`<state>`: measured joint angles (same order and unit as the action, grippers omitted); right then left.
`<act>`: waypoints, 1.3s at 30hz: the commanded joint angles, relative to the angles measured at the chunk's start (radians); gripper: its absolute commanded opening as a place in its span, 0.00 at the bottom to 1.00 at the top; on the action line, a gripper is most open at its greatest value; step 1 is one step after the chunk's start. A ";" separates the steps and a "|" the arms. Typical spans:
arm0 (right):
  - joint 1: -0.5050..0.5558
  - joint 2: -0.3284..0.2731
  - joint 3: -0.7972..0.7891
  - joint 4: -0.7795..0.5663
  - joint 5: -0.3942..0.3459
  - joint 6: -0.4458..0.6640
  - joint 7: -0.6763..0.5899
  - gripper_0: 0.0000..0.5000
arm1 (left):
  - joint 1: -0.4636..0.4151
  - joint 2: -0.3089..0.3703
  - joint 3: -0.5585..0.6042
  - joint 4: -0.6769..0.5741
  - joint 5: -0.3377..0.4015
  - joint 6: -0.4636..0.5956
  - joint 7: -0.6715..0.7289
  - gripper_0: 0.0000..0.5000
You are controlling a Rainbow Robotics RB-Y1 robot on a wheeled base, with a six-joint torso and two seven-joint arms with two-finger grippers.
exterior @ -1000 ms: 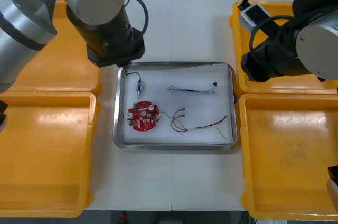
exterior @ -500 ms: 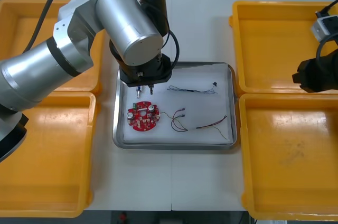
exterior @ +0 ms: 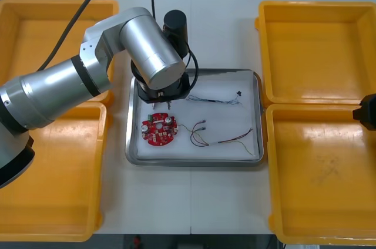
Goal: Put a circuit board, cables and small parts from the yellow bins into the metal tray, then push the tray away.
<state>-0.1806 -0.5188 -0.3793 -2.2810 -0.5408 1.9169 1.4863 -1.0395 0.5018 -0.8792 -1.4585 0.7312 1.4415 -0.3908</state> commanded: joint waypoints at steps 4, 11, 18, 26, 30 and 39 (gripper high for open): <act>0.072 0.017 -0.046 -0.071 -0.025 0.003 -0.047 1.00 | -0.048 -0.023 -0.014 -0.010 -0.010 -0.013 0.035 1.00; 0.084 0.037 -0.042 -0.074 -0.034 0.003 -0.055 1.00 | -0.048 -0.023 -0.001 -0.022 -0.015 -0.004 0.044 1.00; 0.098 0.036 -0.041 -0.075 -0.041 0.003 -0.055 1.00 | -0.048 0.004 0.128 -0.125 -0.023 0.163 0.039 1.00; 0.098 0.026 -0.041 -0.091 -0.045 0.003 -0.058 1.00 | -0.017 0.069 0.299 -0.255 -0.003 0.339 -0.033 1.00; 0.098 0.020 -0.038 -0.091 -0.050 0.003 -0.057 1.00 | 0.039 0.124 0.422 -0.345 0.036 0.425 -0.108 1.00; 0.102 -0.040 0.033 -0.144 -0.091 0.003 -0.035 1.00 | 0.194 0.287 0.623 -0.543 0.157 0.478 -0.277 1.00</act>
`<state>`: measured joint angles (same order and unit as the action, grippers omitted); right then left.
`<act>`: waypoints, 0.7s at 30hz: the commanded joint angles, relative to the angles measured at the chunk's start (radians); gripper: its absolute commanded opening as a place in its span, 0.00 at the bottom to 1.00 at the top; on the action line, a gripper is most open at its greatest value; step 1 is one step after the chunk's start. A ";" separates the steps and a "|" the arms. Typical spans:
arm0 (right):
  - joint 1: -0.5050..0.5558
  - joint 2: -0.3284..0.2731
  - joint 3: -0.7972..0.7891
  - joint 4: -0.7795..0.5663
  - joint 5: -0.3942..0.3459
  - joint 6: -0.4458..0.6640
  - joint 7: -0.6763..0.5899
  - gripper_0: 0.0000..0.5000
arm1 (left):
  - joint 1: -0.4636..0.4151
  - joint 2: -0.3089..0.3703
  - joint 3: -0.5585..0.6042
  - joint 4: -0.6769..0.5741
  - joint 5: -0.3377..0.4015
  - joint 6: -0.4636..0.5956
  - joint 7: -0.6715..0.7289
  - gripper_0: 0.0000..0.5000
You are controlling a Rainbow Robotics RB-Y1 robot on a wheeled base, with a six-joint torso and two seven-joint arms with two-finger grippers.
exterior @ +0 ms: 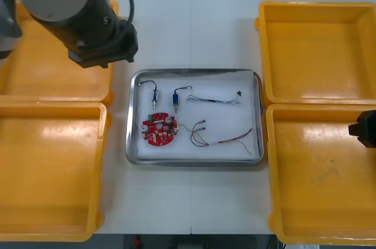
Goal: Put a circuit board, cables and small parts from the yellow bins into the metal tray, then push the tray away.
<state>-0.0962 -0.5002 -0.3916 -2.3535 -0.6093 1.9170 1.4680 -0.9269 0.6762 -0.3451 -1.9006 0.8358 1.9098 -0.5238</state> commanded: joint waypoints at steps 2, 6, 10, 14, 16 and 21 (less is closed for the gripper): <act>0.016 -0.080 0.074 -0.084 -0.050 0.003 -0.015 1.00 | 0.115 0.141 0.121 -0.132 0.071 0.010 -0.179 1.00; 0.009 -0.133 0.131 -0.092 -0.144 0.003 -0.015 1.00 | 0.200 0.183 0.218 -0.181 0.114 0.010 -0.257 1.00; -0.036 -0.166 0.180 -0.096 -0.230 0.003 -0.015 1.00 | 0.301 0.206 0.337 -0.216 0.148 0.010 -0.357 1.00; -0.116 -0.204 0.269 -0.095 -0.294 0.003 -0.015 1.00 | 0.410 0.243 0.439 -0.229 0.190 0.010 -0.459 1.00; -0.149 -0.210 0.310 -0.096 -0.313 0.003 -0.020 1.00 | 0.451 0.258 0.468 -0.235 0.200 0.010 -0.499 1.00; -0.254 -0.212 0.471 -0.095 -0.288 0.003 -0.017 1.00 | 0.556 0.296 0.538 -0.241 0.207 0.010 -0.607 1.00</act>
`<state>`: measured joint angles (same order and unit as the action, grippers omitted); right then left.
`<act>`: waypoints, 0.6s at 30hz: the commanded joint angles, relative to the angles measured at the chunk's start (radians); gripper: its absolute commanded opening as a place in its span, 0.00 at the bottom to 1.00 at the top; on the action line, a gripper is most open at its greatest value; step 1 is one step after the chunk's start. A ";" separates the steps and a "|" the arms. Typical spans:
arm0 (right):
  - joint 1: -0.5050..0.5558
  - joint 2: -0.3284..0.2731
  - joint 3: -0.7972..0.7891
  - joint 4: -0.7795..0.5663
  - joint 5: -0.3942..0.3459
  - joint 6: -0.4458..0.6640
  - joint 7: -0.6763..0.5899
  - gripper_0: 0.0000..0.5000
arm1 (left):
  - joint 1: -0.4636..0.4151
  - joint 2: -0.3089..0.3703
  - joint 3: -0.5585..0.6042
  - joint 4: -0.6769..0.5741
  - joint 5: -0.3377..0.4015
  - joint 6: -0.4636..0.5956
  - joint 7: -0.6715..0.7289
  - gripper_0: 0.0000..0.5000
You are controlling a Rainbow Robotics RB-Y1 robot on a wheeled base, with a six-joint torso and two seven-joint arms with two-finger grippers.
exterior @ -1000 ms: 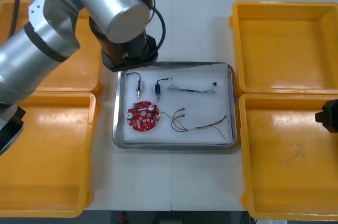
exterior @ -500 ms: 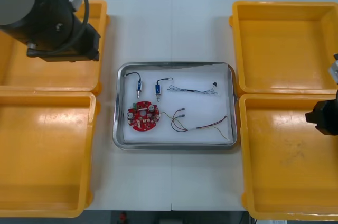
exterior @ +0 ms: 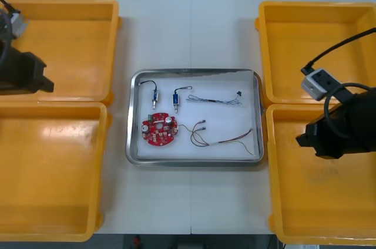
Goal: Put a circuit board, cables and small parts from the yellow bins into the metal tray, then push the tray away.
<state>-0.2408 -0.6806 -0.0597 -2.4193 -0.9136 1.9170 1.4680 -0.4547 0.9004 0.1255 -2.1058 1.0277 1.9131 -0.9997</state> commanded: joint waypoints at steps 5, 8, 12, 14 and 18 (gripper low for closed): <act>-0.206 -0.030 0.320 -0.018 0.078 0.003 -0.023 1.00 | 0.169 0.083 0.138 -0.034 0.028 0.007 -0.211 1.00; -0.255 -0.016 0.423 0.003 0.110 0.003 -0.015 1.00 | 0.231 0.084 0.189 -0.034 0.034 0.007 -0.244 1.00; -0.321 0.032 0.543 0.057 0.134 0.003 -0.008 1.00 | 0.283 0.084 0.226 -0.026 0.023 0.007 -0.250 1.00; -0.347 0.053 0.586 0.077 0.145 0.003 -0.003 1.00 | 0.295 0.084 0.233 -0.026 0.018 0.007 -0.250 1.00; -0.390 0.092 0.679 0.111 0.187 -0.038 0.014 1.00 | 0.317 0.084 0.247 -0.026 0.017 0.007 -0.257 1.00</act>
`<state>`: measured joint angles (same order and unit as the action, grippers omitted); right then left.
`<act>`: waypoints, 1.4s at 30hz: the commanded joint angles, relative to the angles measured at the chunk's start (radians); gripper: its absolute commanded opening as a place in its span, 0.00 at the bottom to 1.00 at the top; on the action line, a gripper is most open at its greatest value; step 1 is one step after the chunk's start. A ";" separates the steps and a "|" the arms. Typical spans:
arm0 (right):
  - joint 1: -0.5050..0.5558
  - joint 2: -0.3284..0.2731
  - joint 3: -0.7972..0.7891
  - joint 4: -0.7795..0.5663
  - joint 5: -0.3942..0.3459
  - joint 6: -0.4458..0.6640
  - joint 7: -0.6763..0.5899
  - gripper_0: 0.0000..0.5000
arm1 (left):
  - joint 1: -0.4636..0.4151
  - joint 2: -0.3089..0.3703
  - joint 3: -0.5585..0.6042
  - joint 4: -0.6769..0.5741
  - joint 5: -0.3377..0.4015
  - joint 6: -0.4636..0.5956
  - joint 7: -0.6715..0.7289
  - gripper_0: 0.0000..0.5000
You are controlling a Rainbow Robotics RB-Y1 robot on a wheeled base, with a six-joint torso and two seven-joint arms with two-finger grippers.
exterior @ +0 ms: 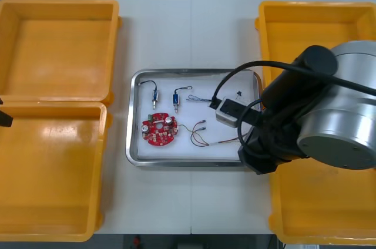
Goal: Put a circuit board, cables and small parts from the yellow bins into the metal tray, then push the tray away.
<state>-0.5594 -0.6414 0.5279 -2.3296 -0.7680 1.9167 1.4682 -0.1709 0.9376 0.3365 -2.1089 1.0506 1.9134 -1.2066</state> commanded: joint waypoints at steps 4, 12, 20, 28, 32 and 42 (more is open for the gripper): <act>-0.099 0.055 0.188 0.046 0.081 -0.113 0.035 1.00 | 0.034 0.047 0.036 -0.023 -0.014 0.006 -0.054 1.00; -0.128 0.085 0.360 0.090 0.233 -0.228 0.207 1.00 | 0.034 0.047 0.032 -0.023 -0.017 0.006 -0.053 1.00; -0.140 0.118 0.451 0.162 0.276 -0.298 0.271 1.00 | 0.034 0.047 0.032 -0.023 -0.017 0.006 -0.053 1.00; -0.146 0.138 0.523 0.263 0.325 -0.354 0.273 1.00 | 0.034 0.047 0.032 -0.023 -0.017 0.006 -0.053 1.00; -0.149 0.149 0.537 0.291 0.332 -0.354 0.274 1.00 | 0.034 0.047 0.032 -0.023 -0.017 0.006 -0.053 1.00; -0.149 0.177 0.566 0.335 0.394 -0.369 0.267 1.00 | 0.034 0.047 0.032 -0.023 -0.017 0.006 -0.053 1.00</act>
<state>-0.6784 -0.4946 1.0769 -1.9866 -0.3837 1.5567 1.7202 -0.1527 0.9377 0.3393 -2.1089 1.0433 1.9134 -1.2067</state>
